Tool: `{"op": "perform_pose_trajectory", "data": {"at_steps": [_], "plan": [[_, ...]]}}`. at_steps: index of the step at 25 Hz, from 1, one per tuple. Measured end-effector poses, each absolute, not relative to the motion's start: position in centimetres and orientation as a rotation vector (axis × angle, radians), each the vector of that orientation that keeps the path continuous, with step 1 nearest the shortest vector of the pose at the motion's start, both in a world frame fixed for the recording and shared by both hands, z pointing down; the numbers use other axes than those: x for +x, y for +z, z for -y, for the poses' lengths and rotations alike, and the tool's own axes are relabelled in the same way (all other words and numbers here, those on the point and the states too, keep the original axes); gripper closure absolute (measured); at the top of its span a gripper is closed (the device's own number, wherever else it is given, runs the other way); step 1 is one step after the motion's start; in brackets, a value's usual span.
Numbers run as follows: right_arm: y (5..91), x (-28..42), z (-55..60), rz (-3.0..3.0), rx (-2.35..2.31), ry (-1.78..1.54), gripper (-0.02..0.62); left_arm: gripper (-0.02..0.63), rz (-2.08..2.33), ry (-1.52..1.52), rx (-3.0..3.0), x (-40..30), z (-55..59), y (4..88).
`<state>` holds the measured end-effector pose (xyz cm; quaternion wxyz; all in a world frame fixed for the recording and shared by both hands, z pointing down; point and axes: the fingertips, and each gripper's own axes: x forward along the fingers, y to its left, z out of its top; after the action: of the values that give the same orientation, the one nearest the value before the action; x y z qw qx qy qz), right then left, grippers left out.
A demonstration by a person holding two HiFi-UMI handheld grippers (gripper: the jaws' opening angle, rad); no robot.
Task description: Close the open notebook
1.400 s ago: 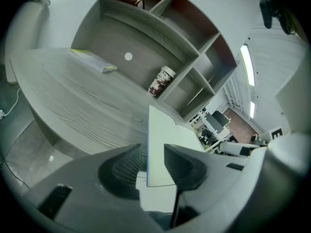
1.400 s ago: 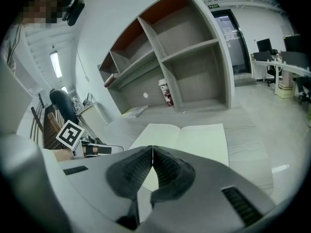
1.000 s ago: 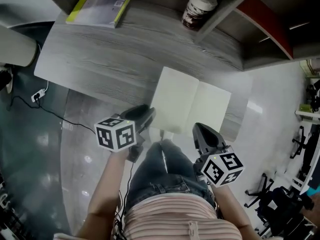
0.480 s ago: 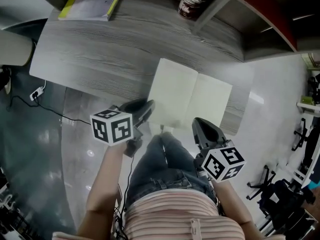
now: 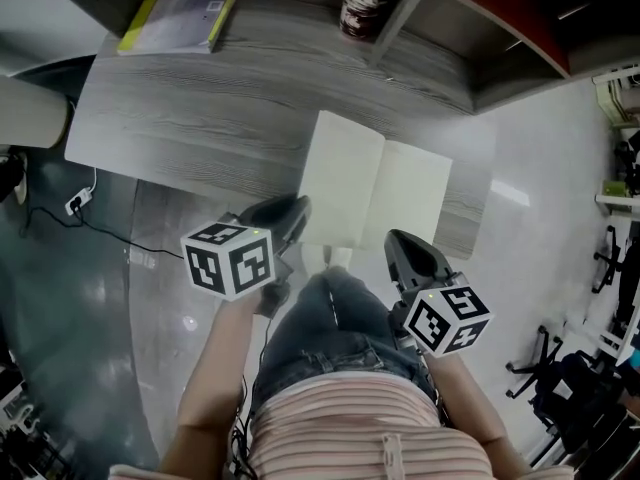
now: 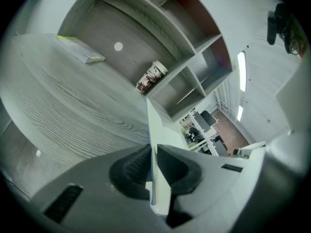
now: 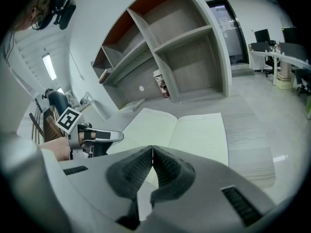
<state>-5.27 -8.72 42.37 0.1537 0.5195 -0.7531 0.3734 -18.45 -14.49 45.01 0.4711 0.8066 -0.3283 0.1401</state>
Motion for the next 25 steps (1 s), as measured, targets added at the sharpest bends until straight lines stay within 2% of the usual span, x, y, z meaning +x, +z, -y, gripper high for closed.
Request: {"op": "perform_pose_trajectory", "data": {"at_steps": [25], "plan": [[42.2,-1.1,5.0,2.104,1.644,1.059,0.586,0.577,0.804,0.411,2.107,-13.0,12.9,39.7]]}}
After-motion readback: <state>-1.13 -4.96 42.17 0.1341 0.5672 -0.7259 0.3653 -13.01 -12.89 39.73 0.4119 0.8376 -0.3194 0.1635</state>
